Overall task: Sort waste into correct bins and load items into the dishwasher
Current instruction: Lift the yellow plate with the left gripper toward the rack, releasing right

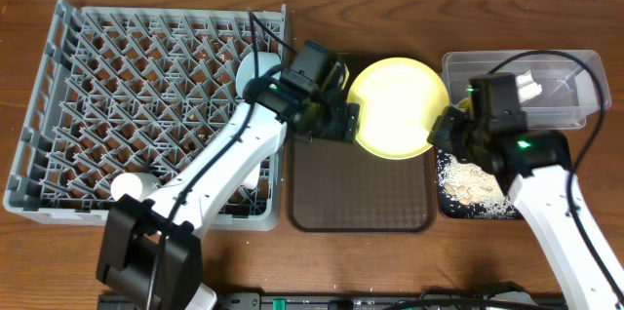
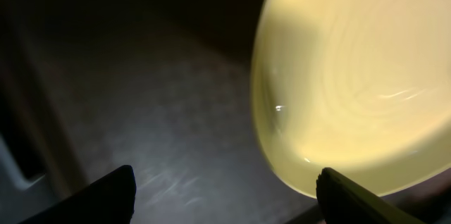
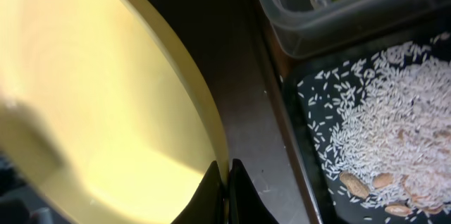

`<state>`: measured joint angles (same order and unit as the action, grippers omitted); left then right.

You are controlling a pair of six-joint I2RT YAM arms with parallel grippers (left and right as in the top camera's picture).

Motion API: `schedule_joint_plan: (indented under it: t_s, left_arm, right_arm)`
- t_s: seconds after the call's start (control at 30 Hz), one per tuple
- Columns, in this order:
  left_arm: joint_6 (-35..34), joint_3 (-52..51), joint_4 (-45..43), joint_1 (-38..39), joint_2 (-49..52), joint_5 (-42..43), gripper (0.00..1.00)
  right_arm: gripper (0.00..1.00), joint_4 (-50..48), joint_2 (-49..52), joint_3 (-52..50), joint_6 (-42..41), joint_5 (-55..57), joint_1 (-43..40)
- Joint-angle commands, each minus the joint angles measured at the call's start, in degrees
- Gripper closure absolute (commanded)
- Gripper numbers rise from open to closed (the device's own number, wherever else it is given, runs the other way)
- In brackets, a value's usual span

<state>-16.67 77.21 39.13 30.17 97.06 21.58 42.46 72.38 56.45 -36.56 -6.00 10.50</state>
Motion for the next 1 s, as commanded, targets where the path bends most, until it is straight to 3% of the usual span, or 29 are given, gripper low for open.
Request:
schedule_joint_plan:
  t_s: [0.0,0.1,0.27,0.33,0.4,0.47,0.53,0.67,0.77,0.83,0.97]
  left_arm:
    - [0.1,-0.2,-2.0,-2.5,-1.7,11.3,0.16]
    - [0.2,-0.2,-4.4,-3.7,-1.7,18.3,0.18]
    - [3.6,-0.2,-6.9,-4.1,-1.7,29.0,0.31]
    - [3.6,-0.2,-6.5,-4.1,-1.7,29.3,0.44]
    - [3.5,-0.2,-6.4,-4.1,-1.7,29.3,0.68]
    - [3.5,-0.2,-6.5,-4.2,-1.7,29.2,0.81]
    - [3.5,0.0,-6.5,-4.7,-1.9,29.2,0.82]
    - [3.5,0.0,-6.4,-7.6,-3.8,28.9,0.86]
    - [3.6,0.0,-5.4,-10.5,-7.1,24.5,0.90]
    - [3.6,0.3,-3.1,-12.5,-10.4,17.1,0.92]
    - [4.0,1.2,3.7,-15.0,-17.8,-5.6,0.92]
  right_arm:
    - [0.99,-0.1,-2.2,1.0,6.1,-5.4,-1.5]
    - [0.99,-0.2,-3.1,1.0,8.6,-9.5,-1.9]
    - [0.99,-2.7,-3.1,1.0,12.5,-16.9,-1.9]
    - [0.99,-4.0,-3.2,1.0,13.1,-18.8,-1.9]
    - [0.98,-4.6,-3.2,1.0,13.0,-19.1,-1.9]
    - [0.73,-4.7,-3.2,1.0,13.1,-18.8,-1.9]
    - [0.49,-4.0,-3.2,1.0,13.1,-16.5,-1.9]
    - [0.39,-0.6,-3.2,1.0,13.5,-9.2,-1.9]
    - [0.36,1.5,-3.2,1.0,13.5,-4.9,-2.0]
    - [0.35,1.8,-3.2,1.0,13.5,-4.2,-2.0]
    - [0.29,1.9,-3.2,1.0,13.5,-1.5,-2.0]
